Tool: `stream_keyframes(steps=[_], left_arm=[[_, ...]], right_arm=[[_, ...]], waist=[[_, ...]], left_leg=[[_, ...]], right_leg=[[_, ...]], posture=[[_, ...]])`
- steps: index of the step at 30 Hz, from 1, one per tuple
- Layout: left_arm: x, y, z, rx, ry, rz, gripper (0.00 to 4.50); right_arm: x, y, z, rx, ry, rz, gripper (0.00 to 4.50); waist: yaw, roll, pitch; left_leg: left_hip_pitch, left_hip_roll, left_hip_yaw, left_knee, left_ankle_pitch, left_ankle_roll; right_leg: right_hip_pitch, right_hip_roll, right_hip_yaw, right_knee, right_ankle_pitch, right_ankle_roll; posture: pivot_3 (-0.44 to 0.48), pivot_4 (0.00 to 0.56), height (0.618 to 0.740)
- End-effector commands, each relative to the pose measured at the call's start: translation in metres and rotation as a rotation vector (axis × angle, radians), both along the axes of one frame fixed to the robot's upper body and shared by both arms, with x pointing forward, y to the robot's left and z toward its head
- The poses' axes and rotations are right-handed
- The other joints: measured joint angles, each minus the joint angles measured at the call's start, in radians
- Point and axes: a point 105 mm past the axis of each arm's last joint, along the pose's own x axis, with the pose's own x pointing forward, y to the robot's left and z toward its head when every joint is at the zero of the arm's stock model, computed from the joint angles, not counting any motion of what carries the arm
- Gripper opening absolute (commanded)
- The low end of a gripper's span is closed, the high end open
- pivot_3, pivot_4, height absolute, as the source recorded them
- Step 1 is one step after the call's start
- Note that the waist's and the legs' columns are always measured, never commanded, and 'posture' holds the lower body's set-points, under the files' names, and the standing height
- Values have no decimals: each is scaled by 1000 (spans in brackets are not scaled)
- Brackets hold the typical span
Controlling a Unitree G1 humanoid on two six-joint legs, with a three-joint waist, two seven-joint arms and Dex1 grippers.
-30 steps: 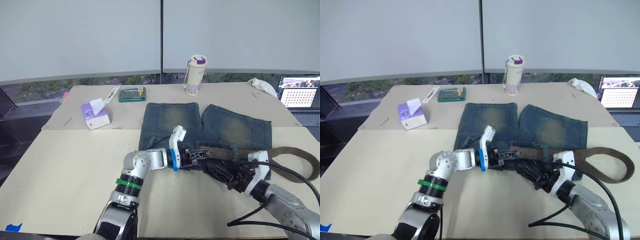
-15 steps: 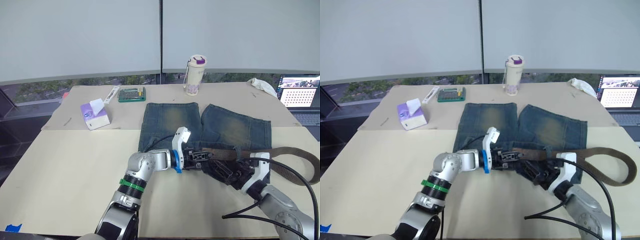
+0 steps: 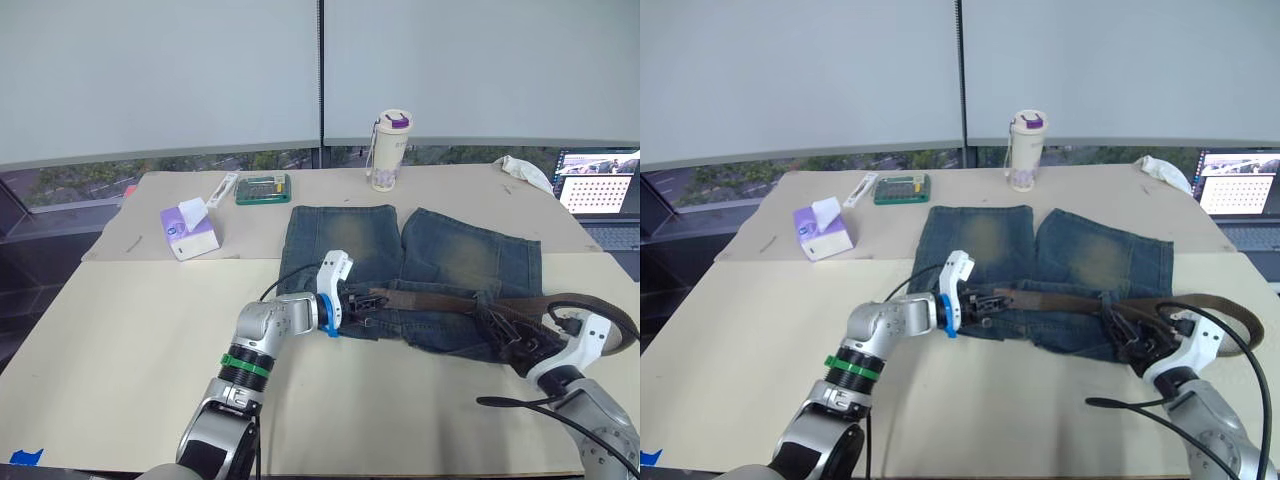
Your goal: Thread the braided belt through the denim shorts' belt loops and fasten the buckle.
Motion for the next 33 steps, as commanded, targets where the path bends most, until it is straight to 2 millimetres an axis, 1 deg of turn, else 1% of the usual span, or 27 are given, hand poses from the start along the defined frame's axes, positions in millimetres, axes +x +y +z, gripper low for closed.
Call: stream_keyframes(steps=[1, 3, 5, 6, 8, 10, 12, 14, 17, 21, 24, 27, 30, 33], left_arm=[[-3, -2, 21, -73, -14, -12, 0], [-6, -2, 25, -91, -5, -19, 0], [-8, -2, 27, -101, 9, -24, 0], [-10, -2, 28, -108, 16, -31, 0], [-14, -2, 31, -131, 35, -45, 0], [-17, -1, 36, -178, 68, -64, 0], [-20, 0, 41, -208, 88, -80, 0], [-23, 3, 48, -260, 116, -100, 0], [-24, 5, 50, -277, 131, -103, 0], [-26, 8, 51, -289, 141, -107, 0], [-27, 10, 47, -272, 143, -105, 0], [-26, 10, 44, -264, 145, -100, 0], [-25, 10, 44, -264, 146, -94, 0], [-24, 11, 44, -263, 145, -87, 0]], right_arm=[[-5, 3, 26, -1, -90, 79, 4472], [-12, 22, 40, 21, -130, 213, 4472], [-23, 53, 58, 76, -164, 400, 4472], [-29, 67, 63, 109, -168, 475, 4472], [-38, 88, 66, 153, -153, 588, 4472], [-42, 105, 58, 173, -107, 653, 4472], [-37, 109, 49, 184, -82, 634, 4472], [-30, 118, 33, 239, -49, 602, 4472], [-23, 125, 27, 293, -50, 579, 4472], [-7, 125, 31, 352, -84, 507, 4472], [2, 128, 52, 465, -189, 488, 4472], [3, 133, 60, 495, -225, 503, 4472], [3, 134, 64, 510, -238, 506, 3685], [3, 132, 63, 506, -234, 498, 2625]], waist=[[0, 0, 0], [1, 0, 0], [-1, 0, 0], [-1, 0, 0], [-4, 0, 0], [-2, 0, 0], [0, -1, 1], [0, -1, 1], [1, 0, 0], [0, 0, 0], [-1, 0, 0], [0, 2, -1], [0, 4, -2], [-1, 5, -3]], left_leg=[[0, 0, 0, 0, 0, 0], [0, 0, 0, 0, 0, 0], [0, 0, 0, 0, 0, 0], [-1, 1, 0, 0, 0, 1], [-1, 1, 0, 0, -1, 1], [0, 2, 0, 0, -1, 1], [0, 1, 0, 0, -1, 1], [-1, 1, 0, 0, -1, 1], [0, 1, 0, 0, 0, 1], [0, 0, 0, 0, 0, 0], [0, 1, 0, 0, 0, 0], [0, 1, 0, 0, 0, -1], [0, 1, 0, 0, -1, -1], [0, 1, 0, 0, -1, -1]], right_leg=[[0, 0, 0, 0, 0, 0], [0, 0, 0, 0, 0, 0], [0, 0, 0, 0, 0, 0], [0, 0, 0, -1, 0, 0], [1, 1, 0, -1, 0, 0], [1, 1, 0, -1, 0, 0], [1, 1, -1, -1, 0, 0], [1, 0, -1, -1, 0, 0], [0, 0, -1, 0, 0, 0], [0, 0, 0, 0, 0, 0], [0, 0, -1, 0, 0, 0], [-1, 0, 0, 0, 0, 0], [-1, 0, 0, 0, 0, 0], [-1, 1, 0, 0, 0, 0]], posture=[[0, 150, 740], [0, 150, 740], [0, 150, 740], [0, 150, 740], [0, 150, 740], [0, 150, 740], [0, 150, 740], [0, 150, 740], [0, 150, 740], [0, 150, 740], [0, 150, 740], [0, 150, 740], [0, 150, 740], [0, 150, 740]])
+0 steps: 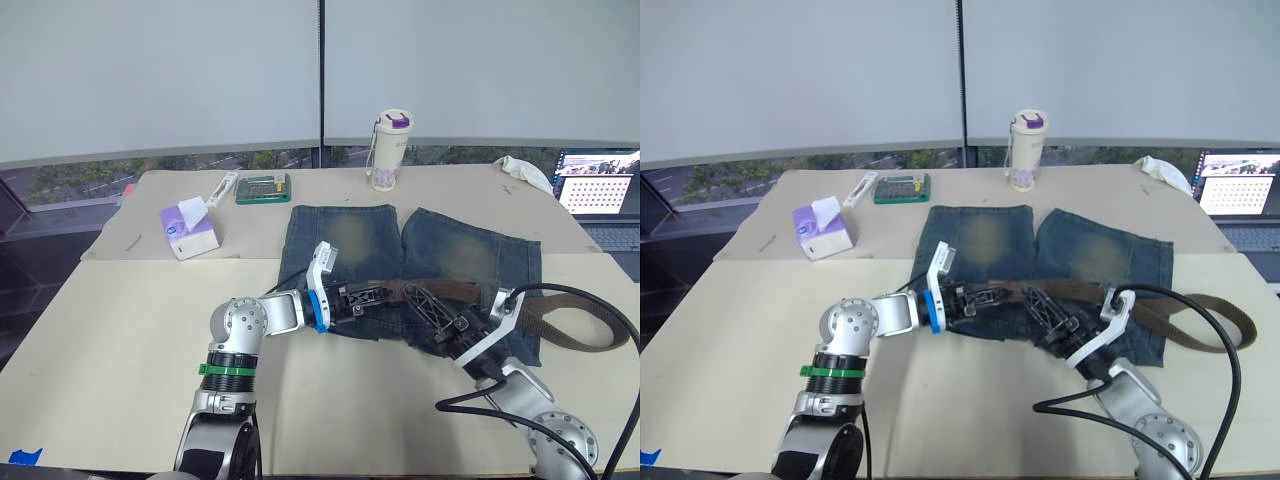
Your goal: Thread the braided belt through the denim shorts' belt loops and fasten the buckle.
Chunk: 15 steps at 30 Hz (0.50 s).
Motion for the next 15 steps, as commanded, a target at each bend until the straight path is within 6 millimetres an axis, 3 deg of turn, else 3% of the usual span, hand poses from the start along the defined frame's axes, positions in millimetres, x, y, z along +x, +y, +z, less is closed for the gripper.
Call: stream_keyframes(steps=[1, 7, 11, 15], left_arm=[[-1, -1, 8, -16, -30, -8, 0], [-2, 0, 5, -3, -31, -4, 0], [0, 1, -1, 39, -55, 7, 0], [4, 10, -5, 104, -184, 38, 1491]], right_arm=[[-1, -3, 19, 22, -76, -15, 2275], [-1, -4, 20, 25, -78, -21, 179], [5, -8, 16, 11, -60, -61, 32], [16, -19, 5, -59, 13, -151, 0]], waist=[[0, 0, 0], [-1, 0, 0], [-1, 1, 0], [-1, 1, -1]], left_leg=[[0, 0, 0, 0, 0, 0], [0, 0, 0, 0, 0, 0], [0, 0, 0, 0, 0, 0], [1, 0, 0, 0, 0, 0]], right_leg=[[0, 0, 0, 0, 0, 0], [0, 0, 0, 0, 0, 0], [0, 0, 0, 0, 0, 0], [0, 0, 0, 0, 0, 0]], posture=[[0, 150, 740], [0, 150, 740], [0, 150, 740], [0, 150, 740]])
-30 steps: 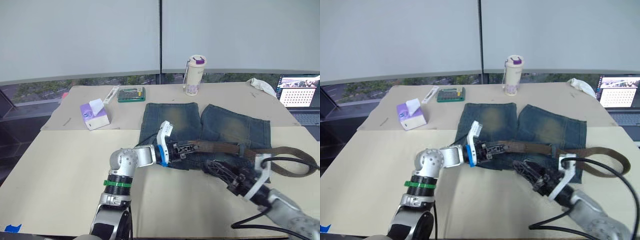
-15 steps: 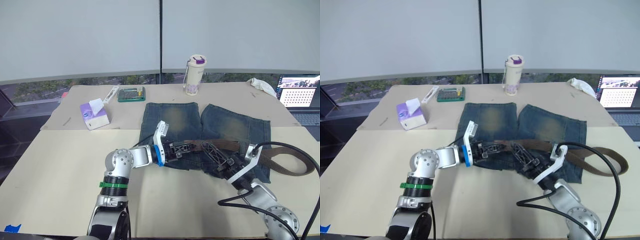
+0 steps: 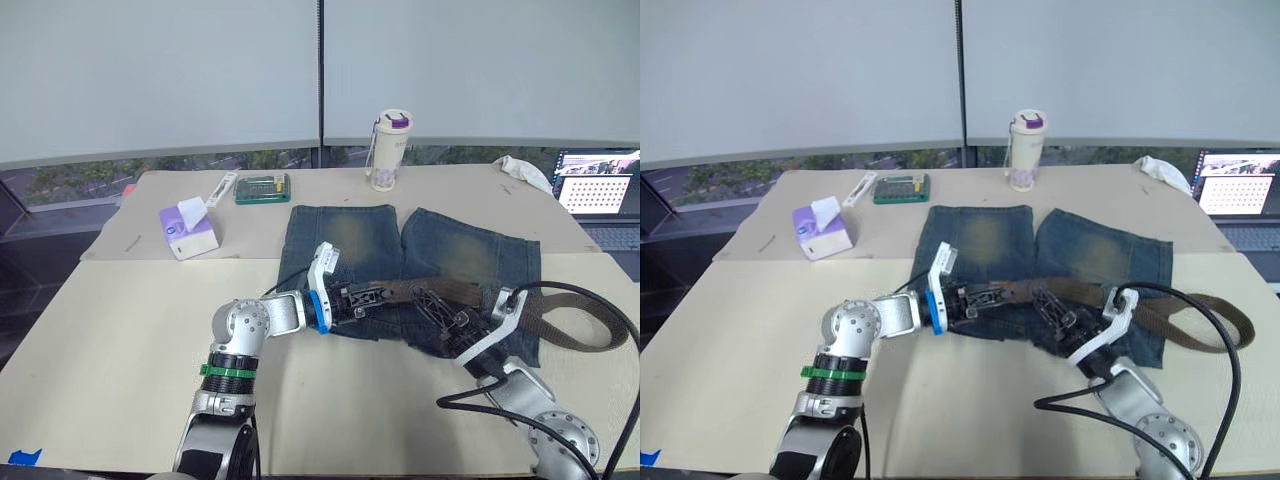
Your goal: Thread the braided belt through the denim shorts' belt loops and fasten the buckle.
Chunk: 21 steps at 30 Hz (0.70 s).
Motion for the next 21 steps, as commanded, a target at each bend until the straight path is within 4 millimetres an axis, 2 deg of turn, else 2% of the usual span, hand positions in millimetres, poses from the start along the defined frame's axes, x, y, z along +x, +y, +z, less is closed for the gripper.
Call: stream_keyframes(steps=[1, 6, 8, 12, 17, 19, 21], left_arm=[[5, 8, 6, 22, -125, 36, 1827], [15, 25, -5, 174, -310, 85, 3509], [18, 30, -4, 204, -401, 101, 4158], [21, 35, 2, 255, -593, 115, 4158], [21, 33, 4, 239, -683, 111, 4158], [20, 33, 3, 247, -705, 96, 4158], [19, 32, -1, 263, -703, 81, 4158]], right_arm=[[10, -14, 8, -38, -13, -95, 0], [21, -27, -2, -80, 65, -188, 0], [22, -29, -7, -91, 94, -199, 0], [23, -43, -8, -44, 116, -263, 0], [18, -57, -11, -50, 135, -295, 0], [17, -59, -11, -56, 144, -292, 0], [18, -52, -13, -65, 152, -260, 0]], waist=[[0, 1, 0], [1, 2, -1], [2, 2, -1], [4, 1, -1], [1, 1, -1], [1, 1, -1], [0, 1, -1]], left_leg=[[0, 0, 0, -1, 0, 0], [0, 0, 0, -1, 0, 0], [0, 0, 0, -2, 0, 0], [0, 0, 0, -3, 0, 0], [0, 0, 0, -4, 0, 0], [0, 0, 0, -4, 0, 1], [0, 0, 0, -4, 0, 1]], right_leg=[[0, 0, 0, 0, 0, 0], [0, 0, 0, 0, 0, 0], [0, 0, 0, -1, 0, 0], [0, -1, 0, -1, 0, -1], [0, -1, 0, -2, 0, -1], [0, -1, 0, -2, 0, -1], [0, -1, 0, -1, 0, -1]], posture=[[0, 150, 740], [0, 150, 740], [0, 150, 740], [0, 150, 740], [0, 150, 740], [0, 150, 740], [0, 150, 740]])
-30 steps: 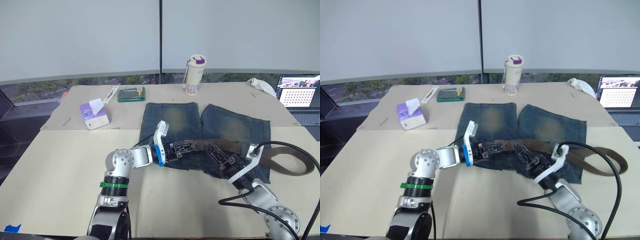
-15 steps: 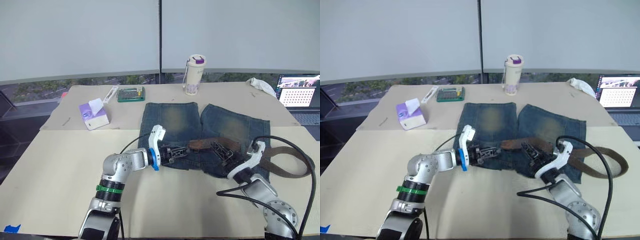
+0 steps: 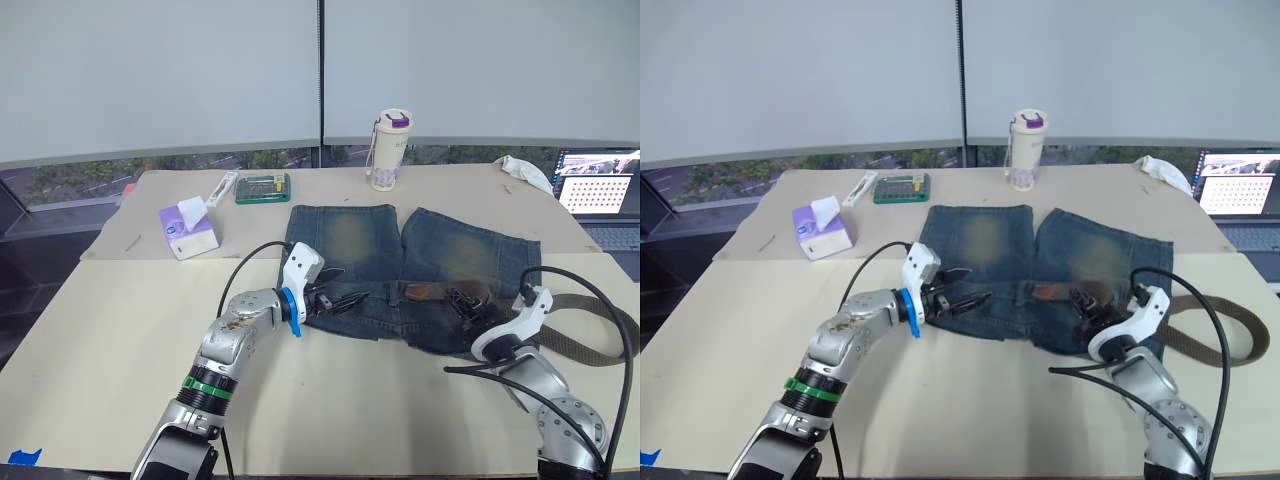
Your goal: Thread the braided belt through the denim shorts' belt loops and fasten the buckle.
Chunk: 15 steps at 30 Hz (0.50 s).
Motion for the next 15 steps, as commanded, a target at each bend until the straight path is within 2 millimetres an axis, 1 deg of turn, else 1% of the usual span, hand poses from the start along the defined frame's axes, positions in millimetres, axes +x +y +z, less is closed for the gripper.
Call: stream_keyframes(steps=[1, 5, 9, 15], left_arm=[[-1, -2, 4, 21, -52, -19, 4158], [2, -1, 3, 64, -104, -8, 4158], [5, -2, 7, 49, -121, 6, 4158], [-10, -3, 6, 16, -60, -91, 4158]], right_arm=[[0, 7, 7, -3, -19, 40, 0], [7, 24, 3, -15, 0, 94, 0], [15, 36, -1, -8, 17, 125, 0], [21, 53, 0, 7, 19, 199, 0]], waist=[[0, 0, 0], [-3, 0, 0], [-6, 0, 0], [-20, 0, 0]], left_leg=[[0, 0, 0, 0, 0, 0], [0, 0, 0, 0, 0, 0], [1, 0, 0, 0, 0, 0], [2, 1, 0, -2, 0, 0]], right_leg=[[0, 0, 0, 0, 0, 0], [0, 1, 0, 0, 0, 0], [0, 1, 0, 1, 0, 0], [0, 2, 0, 1, 0, 0]], posture=[[0, 150, 740], [0, 150, 740], [0, 150, 740], [0, 150, 740]])
